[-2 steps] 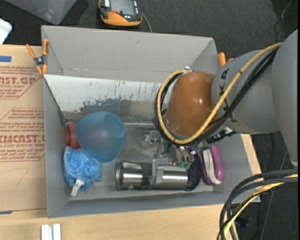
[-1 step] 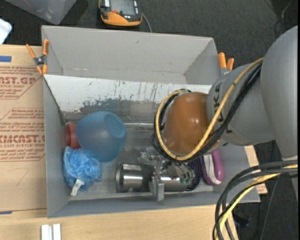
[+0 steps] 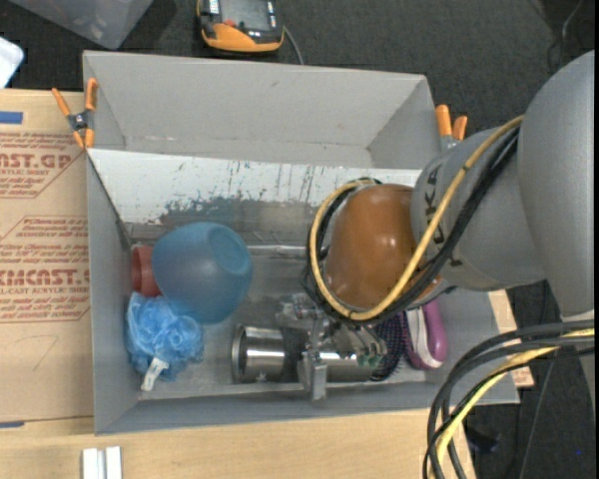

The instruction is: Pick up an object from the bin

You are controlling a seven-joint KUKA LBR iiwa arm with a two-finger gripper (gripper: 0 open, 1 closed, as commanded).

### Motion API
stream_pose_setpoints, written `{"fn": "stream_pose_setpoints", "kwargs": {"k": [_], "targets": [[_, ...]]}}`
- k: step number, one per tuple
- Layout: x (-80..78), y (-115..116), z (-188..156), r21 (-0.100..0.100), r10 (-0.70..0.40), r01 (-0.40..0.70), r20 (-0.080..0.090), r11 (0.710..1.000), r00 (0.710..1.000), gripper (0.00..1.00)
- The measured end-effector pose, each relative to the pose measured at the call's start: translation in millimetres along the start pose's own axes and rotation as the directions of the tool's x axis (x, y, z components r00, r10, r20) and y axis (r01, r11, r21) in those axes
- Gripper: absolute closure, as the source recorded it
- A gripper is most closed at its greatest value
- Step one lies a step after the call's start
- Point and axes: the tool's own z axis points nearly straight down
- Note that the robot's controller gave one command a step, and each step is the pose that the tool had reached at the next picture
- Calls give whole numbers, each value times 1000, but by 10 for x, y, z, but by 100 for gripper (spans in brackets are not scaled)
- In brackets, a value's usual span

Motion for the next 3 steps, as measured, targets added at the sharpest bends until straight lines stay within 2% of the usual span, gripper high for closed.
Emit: {"fn": "stream_pose_setpoints", "kwargs": {"k": [1,2,3], "targets": [[-107,-46,-191,-4,-245,245,2,970,970,100],[-107,-46,-191,-4,-245,245,2,970,970,100],[-101,-93,-73,-5,-231,231,14,973,973,100]]}}
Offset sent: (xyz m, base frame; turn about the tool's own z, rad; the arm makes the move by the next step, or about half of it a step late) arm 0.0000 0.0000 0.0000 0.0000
